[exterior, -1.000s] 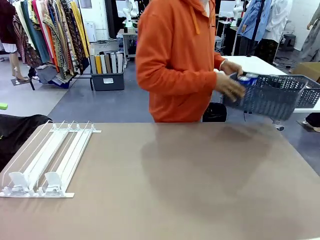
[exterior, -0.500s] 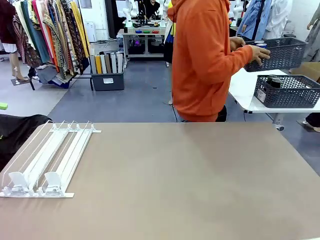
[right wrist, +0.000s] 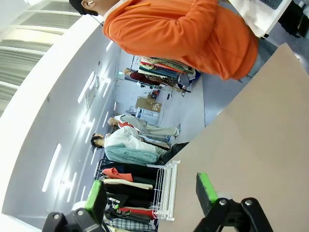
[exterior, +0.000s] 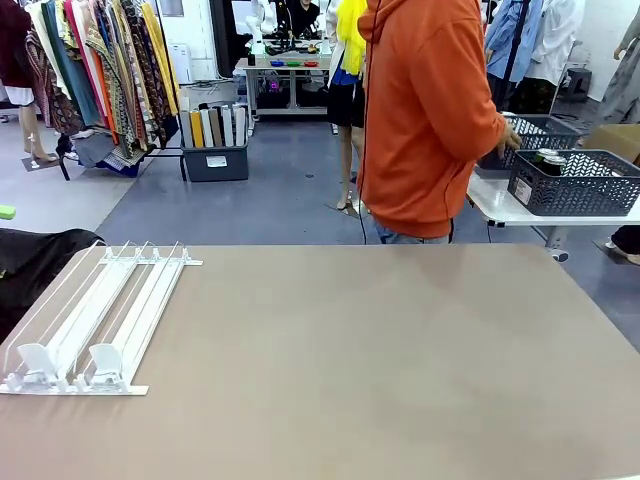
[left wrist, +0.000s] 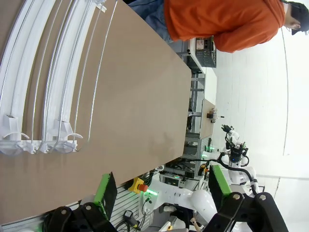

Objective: Retrieve and store the cans from the dispenser.
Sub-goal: Pick up one can from the Automatic Can Dispenser and place it in the middle of the table.

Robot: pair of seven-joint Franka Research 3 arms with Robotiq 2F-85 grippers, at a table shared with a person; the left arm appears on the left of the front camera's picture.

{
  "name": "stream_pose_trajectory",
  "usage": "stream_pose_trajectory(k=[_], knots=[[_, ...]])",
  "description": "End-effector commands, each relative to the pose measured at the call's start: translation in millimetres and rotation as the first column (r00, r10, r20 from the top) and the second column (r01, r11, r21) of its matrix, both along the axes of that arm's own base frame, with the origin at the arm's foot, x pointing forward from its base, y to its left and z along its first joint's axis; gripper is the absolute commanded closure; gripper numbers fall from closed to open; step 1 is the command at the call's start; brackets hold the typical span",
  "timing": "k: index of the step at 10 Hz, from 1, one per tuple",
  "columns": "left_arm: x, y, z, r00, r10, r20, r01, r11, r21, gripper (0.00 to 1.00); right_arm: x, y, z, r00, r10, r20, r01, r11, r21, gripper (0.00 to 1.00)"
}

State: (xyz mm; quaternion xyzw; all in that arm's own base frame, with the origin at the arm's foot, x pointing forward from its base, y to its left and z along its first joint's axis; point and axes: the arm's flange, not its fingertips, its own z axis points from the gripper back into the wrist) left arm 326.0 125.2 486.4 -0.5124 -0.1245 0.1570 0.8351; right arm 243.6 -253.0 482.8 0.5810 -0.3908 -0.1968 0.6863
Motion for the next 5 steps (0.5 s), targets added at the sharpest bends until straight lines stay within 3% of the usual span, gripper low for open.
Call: stream_pose_trajectory(k=[1, 5], knots=[[-0.6, -2.0, 0.6, 1.000, 0.006, 0.011, -0.006, 1.000, -0.021, 0.00, 3.1, 1.4, 2.3, 0.999, -0.010, 0.034, 0.010, 1.000, 0.011, 0.00], [-0.6, -2.0, 0.6, 1.000, 0.006, 0.011, -0.006, 1.000, -0.021, 0.00, 3.1, 1.4, 2.3, 0.999, -0.010, 0.034, 0.010, 1.000, 0.011, 0.00]])
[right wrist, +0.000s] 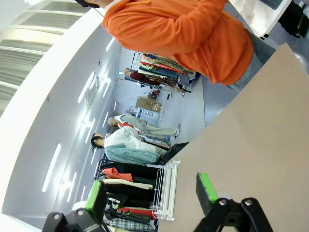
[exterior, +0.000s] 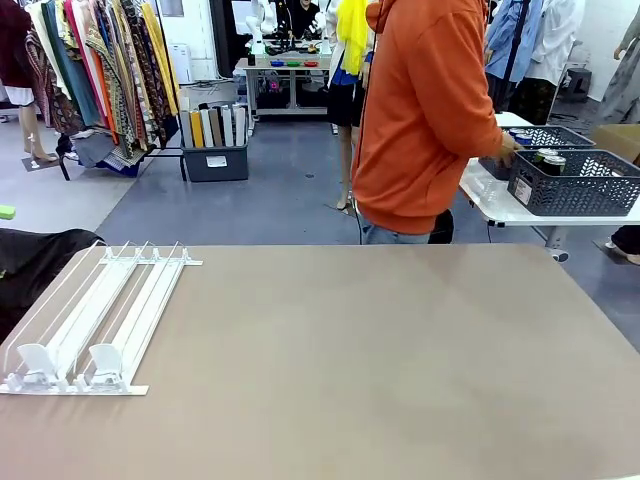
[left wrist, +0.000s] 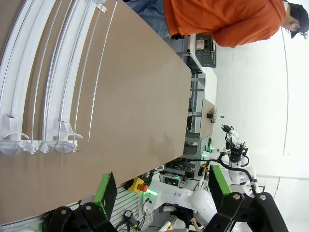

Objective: Retrieve and store the cans from the dispenser.
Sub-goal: Pick up one can from the Automatic Can Dispenser and place it in the middle of the table.

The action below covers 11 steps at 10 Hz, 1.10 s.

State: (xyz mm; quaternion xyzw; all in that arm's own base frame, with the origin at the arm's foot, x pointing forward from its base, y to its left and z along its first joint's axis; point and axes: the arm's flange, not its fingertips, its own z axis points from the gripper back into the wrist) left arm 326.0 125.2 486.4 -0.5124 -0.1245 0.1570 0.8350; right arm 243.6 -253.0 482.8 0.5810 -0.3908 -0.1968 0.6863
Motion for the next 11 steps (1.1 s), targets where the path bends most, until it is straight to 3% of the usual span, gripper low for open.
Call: stream_pose_trajectory(k=[1, 11], knots=[[-0.6, -2.0, 0.6, 1.000, 0.006, 0.011, -0.006, 1.000, -0.021, 0.00, 3.1, 1.4, 2.3, 0.999, -0.010, 0.034, 0.010, 1.000, 0.011, 0.00], [-0.6, -2.0, 0.6, 1.000, 0.006, 0.011, -0.006, 1.000, -0.021, 0.00, 3.1, 1.4, 2.3, 0.999, -0.010, 0.034, 0.010, 1.000, 0.011, 0.00]])
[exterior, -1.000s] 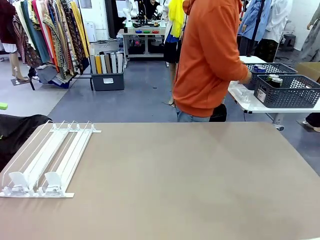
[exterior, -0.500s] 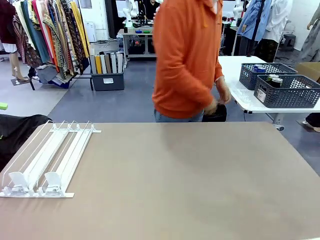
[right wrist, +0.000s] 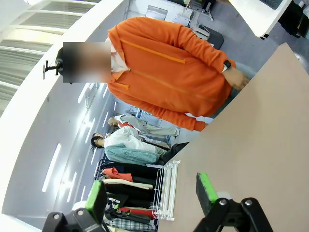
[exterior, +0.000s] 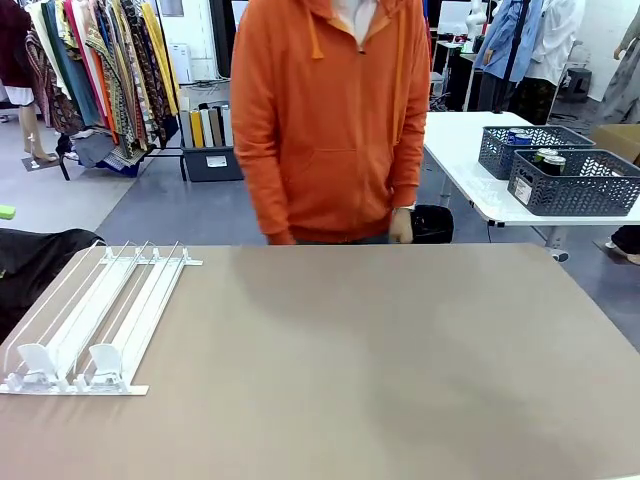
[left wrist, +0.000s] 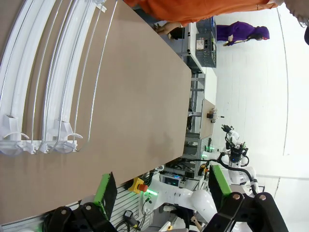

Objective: Retrieve and store the cans from the dispenser.
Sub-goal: Pick up one can from the Automatic Can Dispenser and place it in the middle of the table.

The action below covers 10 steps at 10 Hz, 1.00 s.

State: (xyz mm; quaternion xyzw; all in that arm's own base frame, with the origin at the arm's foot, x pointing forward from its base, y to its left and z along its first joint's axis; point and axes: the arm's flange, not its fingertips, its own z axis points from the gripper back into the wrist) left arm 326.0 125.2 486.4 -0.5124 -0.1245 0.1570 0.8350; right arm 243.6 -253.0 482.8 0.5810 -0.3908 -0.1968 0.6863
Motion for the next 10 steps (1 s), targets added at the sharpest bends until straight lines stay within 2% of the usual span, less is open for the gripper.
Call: stream_pose_trajectory(k=[1, 10], knots=[[-0.6, -2.0, 0.6, 1.000, 0.006, 0.011, -0.006, 1.000, -0.021, 0.00, 3.1, 1.4, 2.3, 0.999, -0.010, 0.034, 0.010, 1.000, 0.011, 0.00], [-0.6, -2.0, 0.6, 1.000, 0.006, 0.011, -0.006, 1.000, -0.021, 0.00, 3.1, 1.4, 2.3, 0.999, -0.010, 0.034, 0.010, 1.000, 0.011, 0.00]])
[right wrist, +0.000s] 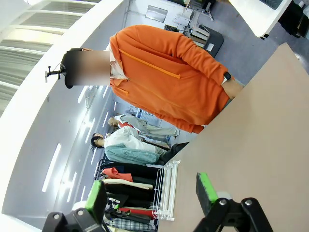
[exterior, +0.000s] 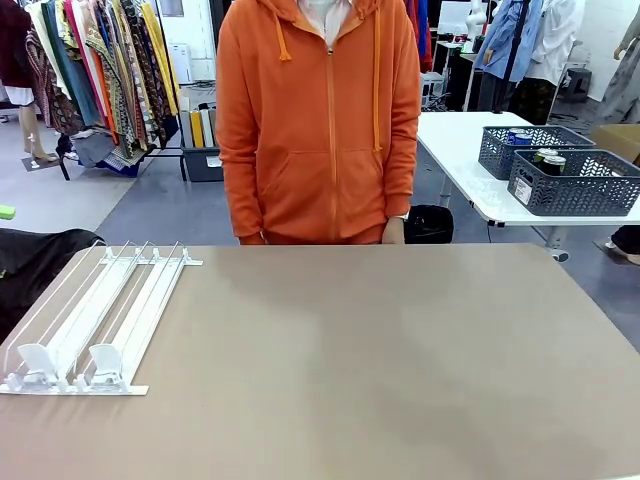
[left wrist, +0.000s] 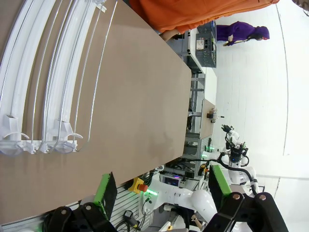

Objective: Retrieve and store the cans from the dispenser.
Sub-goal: Pick up one can from the Automatic Can Dispenser and place it in the middle of the table.

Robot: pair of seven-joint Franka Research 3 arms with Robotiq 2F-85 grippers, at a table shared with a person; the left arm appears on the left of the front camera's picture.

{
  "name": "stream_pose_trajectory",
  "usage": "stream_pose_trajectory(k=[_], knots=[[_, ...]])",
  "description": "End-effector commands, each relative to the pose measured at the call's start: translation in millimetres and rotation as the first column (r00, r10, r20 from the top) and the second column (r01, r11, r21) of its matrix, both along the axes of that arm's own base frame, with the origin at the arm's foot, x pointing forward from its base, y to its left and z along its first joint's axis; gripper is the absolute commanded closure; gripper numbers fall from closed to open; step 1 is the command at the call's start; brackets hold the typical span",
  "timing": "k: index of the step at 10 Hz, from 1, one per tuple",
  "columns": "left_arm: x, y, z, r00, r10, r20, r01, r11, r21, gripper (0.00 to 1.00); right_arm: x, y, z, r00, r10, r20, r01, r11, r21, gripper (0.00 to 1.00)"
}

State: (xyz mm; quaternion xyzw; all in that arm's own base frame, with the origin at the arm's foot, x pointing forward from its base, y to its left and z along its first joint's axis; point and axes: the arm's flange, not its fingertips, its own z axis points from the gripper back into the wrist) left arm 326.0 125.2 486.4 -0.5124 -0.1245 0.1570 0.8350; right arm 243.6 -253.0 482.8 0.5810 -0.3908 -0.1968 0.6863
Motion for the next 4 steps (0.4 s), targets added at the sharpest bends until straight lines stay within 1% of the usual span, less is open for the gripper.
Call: stream_pose_trajectory(k=[1, 4], knots=[[-0.6, -2.0, 0.6, 1.000, 0.006, 0.011, -0.006, 1.000, -0.021, 0.00, 3.1, 1.4, 2.3, 0.999, -0.010, 0.034, 0.010, 1.000, 0.011, 0.00], [-0.6, -2.0, 0.6, 1.000, 0.006, 0.011, -0.006, 1.000, -0.021, 0.00, 3.1, 1.4, 2.3, 0.999, -0.010, 0.034, 0.010, 1.000, 0.011, 0.00]])
